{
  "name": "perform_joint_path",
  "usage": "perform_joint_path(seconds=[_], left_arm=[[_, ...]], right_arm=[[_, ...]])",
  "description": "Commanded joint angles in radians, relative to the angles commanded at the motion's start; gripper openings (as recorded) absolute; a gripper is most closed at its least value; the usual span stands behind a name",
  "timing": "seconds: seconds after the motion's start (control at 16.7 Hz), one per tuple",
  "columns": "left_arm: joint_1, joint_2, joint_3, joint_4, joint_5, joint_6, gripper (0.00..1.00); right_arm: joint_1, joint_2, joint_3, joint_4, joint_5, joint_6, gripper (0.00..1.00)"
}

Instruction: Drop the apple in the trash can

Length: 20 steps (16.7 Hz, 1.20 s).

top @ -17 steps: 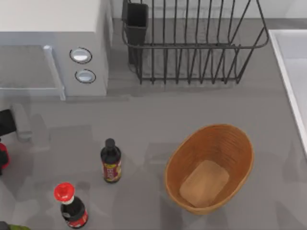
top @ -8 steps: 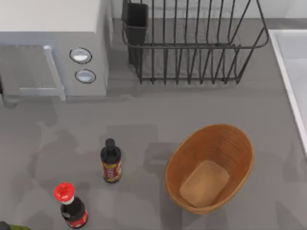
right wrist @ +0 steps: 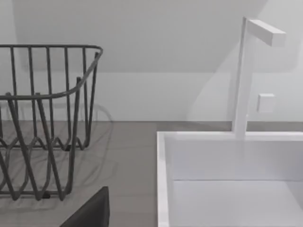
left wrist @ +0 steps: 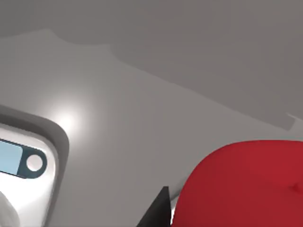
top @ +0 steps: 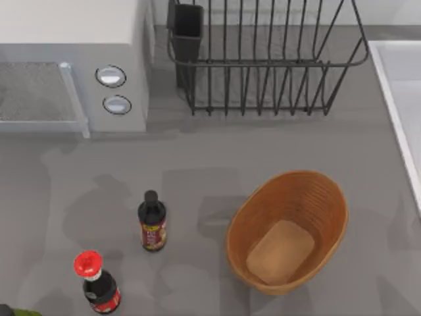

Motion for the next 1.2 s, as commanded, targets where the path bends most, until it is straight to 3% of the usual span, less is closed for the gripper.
perform_joint_path(seconds=[0.3,0.54,0.78,1.2], left_arm=[[-0.007,0.0,0.002,-0.002,-0.003,-0.008,0.0],[-0.059,0.029,0.06,-0.059,-0.008,-0.152,0.0],[-0.176,0.084,0.168,-0.139,-0.009,-0.457,0.0],[-0.496,0.248,0.361,-0.228,0.022,-1.179,0.0]], right_arm=[[0.0,0.0,0.0,0.0,0.0,0.0,1.0],[0.0,0.0,0.0,0.0,0.0,0.0,1.0],[0.0,0.0,0.0,0.0,0.0,0.0,1.0],[0.0,0.0,0.0,0.0,0.0,0.0,1.0]])
